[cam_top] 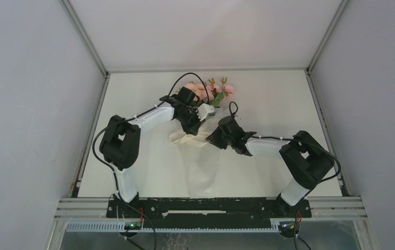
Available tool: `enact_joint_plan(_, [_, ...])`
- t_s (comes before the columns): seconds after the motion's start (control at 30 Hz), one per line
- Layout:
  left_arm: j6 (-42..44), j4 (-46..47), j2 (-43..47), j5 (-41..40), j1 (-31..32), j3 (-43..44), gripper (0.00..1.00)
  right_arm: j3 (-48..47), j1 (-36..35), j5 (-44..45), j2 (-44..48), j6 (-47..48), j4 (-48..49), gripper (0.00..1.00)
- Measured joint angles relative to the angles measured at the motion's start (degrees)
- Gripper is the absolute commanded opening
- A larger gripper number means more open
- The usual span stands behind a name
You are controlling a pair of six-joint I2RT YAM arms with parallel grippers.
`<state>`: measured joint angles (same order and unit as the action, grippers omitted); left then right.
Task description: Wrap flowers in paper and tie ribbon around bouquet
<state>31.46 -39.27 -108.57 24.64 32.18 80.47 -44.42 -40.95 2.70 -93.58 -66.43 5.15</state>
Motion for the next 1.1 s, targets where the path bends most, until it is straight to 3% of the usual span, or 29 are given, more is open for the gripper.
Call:
enact_joint_plan(0.07, [-0.1, 0.2, 0.0, 0.0, 0.0, 0.0, 0.00, 0.0, 0.0, 0.6, -0.4, 0.0, -0.4, 0.00])
enact_joint_plan(0.13, [-0.1, 0.2, 0.0, 0.0, 0.0, 0.0, 0.02, 0.0, 0.0, 1.5, -0.7, -0.2, -1.2, 0.00])
enact_joint_plan(0.17, [-0.1, 0.1, 0.0, 0.0, 0.0, 0.0, 0.07, 0.0, 0.0, 1.7, -0.7, -0.1, -1.6, 0.00])
enact_joint_plan(0.23, [-0.1, -0.3, 0.0, 0.0, 0.0, 0.0, 0.34, 0.0, 0.0, 1.7, -0.7, 0.5, -1.8, 0.00])
enact_joint_plan(0.3, [0.2, -1.3, 0.1, 0.0, 0.0, 0.0, 0.53, 0.0, 0.0, 1.0, -0.7, 1.9, -1.7, 0.00])
enact_joint_plan(0.47, [0.5, -6.9, 3.5, -2.2, -0.5, 0.0, 0.73, 0.0, 0.4, -4.9, -0.5, 7.9, -2.1, 0.00])
enact_joint_plan(0.7, [-4.9, -7.3, 10.7, -5.4, -7.6, 0.0, 0.77, 0.0, 0.6, -12.7, 2.8, 16.2, -5.7, 0.00])
enact_joint_plan(0.9, [-10.6, -5.7, 0.7, -12.7, -11.2, 0.5, 0.76, 0.0, 1.7, -17.8, 4.2, 20.5, -6.8, 0.00])
enact_joint_plan(1.1, [-12.3, -5.2, -4.7, -16.9, -10.9, 0.5, 0.67, 0.0, 2.1, -19.8, 4.7, 23.0, -8.6, 0.00])
